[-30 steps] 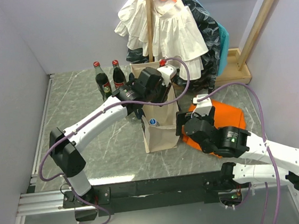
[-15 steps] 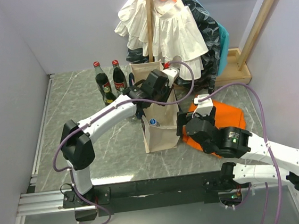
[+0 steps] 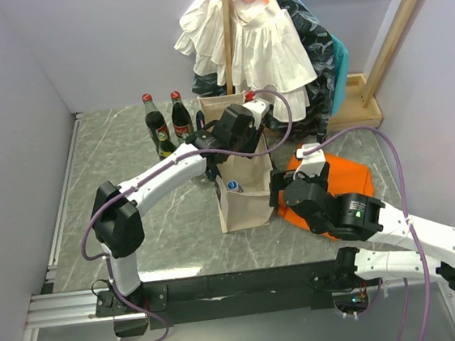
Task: Take the beverage out of the canvas bag
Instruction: Adjust the drink in the canvas bag.
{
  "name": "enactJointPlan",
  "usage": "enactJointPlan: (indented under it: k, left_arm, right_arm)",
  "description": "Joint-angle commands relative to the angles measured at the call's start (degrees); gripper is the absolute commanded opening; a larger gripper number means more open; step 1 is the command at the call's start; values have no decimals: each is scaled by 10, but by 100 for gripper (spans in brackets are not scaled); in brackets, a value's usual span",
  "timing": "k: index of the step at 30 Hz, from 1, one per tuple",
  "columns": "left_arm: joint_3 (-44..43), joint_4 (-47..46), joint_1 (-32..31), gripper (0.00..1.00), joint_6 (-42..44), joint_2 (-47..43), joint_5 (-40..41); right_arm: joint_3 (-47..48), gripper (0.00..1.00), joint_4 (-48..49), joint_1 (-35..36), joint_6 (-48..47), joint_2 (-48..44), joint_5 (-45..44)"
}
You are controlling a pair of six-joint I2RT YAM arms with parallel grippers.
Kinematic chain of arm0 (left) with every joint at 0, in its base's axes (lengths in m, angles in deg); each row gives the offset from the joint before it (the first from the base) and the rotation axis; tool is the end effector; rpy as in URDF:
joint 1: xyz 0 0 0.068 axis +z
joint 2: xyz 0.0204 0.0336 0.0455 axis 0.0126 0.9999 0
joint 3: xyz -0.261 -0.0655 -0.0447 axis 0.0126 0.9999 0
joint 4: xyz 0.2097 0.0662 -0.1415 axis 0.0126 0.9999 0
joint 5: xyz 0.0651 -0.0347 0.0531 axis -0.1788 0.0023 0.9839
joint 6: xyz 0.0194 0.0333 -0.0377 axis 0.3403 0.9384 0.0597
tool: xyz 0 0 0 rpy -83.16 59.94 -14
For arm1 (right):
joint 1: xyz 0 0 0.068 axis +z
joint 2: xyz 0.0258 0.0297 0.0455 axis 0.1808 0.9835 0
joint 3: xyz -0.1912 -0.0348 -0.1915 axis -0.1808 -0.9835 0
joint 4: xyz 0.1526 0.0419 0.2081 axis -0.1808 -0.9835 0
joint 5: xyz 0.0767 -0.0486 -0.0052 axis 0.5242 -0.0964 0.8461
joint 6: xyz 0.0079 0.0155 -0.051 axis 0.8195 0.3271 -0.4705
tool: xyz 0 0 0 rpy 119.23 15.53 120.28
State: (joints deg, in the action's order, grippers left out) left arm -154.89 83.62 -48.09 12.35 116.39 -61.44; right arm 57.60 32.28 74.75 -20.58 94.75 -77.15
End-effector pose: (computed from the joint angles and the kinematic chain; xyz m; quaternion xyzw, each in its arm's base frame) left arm 0.2918 -0.3250 0.3234 0.2751 0.8404 -0.1573 0.4397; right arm 0.0940 0.1335 0.3316 -0.0250 0.8347 0.0693 0.5458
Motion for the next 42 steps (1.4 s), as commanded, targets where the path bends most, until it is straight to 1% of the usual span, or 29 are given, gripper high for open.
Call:
enactJointPlan:
  k: [1,3,12,19,22,23,26,29,34,39,42]
  left_arm:
    - [-3,-57,0,50,-8,-45,-4]
    - [1,-58,0,50,-9,-47,-7]
    - [0,-47,0,52,-15,-45,-5]
    - [8,-39,0,62,-22,-47,15]
    - [14,-43,3,77,-26,-49,25]
    - [18,-47,5,83,-28,-51,27]
    - [16,-52,8,87,-34,-51,29]
    - [5,-37,10,86,-36,-41,32]
    - [3,-28,10,76,-40,-34,33]
    - [4,-16,11,73,-45,-30,43]
    - [13,-18,11,73,-48,-35,39]
  right_arm:
    - [-2,100,-9,-2,8,-10,-16]
    - [-1,100,-11,-3,8,-11,-18]
    - [-4,100,-12,-3,9,-11,-17]
    - [-5,100,-9,-4,8,-12,-17]
    - [-6,100,-8,-3,7,-13,-16]
    - [-7,100,-7,-4,7,-13,-16]
    - [-7,100,-6,-3,6,-11,-14]
    - [-7,100,-10,-3,9,-12,-16]
    - [-12,100,-6,-3,7,-19,-16]
    - [-11,100,-5,-3,6,-14,-16]
    - [-9,100,-3,-3,5,-12,-13]
